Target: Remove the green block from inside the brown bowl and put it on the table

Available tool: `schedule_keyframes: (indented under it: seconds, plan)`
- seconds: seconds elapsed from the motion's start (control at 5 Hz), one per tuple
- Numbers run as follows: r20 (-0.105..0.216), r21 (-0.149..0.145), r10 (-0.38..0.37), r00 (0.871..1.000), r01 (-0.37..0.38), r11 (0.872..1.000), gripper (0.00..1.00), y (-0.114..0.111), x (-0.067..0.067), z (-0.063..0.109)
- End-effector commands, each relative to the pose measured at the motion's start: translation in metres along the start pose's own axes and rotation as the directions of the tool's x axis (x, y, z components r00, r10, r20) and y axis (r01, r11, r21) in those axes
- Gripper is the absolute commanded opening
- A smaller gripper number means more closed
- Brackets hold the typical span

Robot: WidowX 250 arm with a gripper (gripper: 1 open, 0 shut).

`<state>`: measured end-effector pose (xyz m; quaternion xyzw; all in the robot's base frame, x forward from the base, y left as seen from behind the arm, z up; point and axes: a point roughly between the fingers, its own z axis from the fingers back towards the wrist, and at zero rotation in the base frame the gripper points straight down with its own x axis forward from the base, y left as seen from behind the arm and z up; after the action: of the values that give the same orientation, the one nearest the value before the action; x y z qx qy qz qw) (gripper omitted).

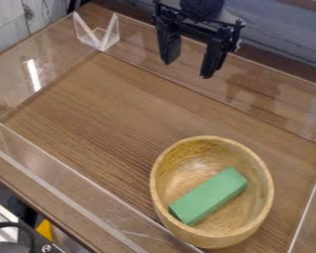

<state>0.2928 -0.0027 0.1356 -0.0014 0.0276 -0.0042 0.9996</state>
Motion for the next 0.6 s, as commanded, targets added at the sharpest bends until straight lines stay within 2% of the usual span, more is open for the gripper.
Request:
schedule_keyframes:
  seconds: [0.0,0.2,0.4]
  plan:
    - [-0.032,-0.014,-0.047,0.998,0.046,0.999,1.0,-0.012,-0.013,-0.007]
    - [-0.09,-0.04,-0.111,0.99,0.108,0.993,1.0,-0.037,-0.036,-0.028]
    - [-0.109,-0.058,-0.216,0.97,0.21,0.976,1.0,-0.073,-0.058,-0.045]
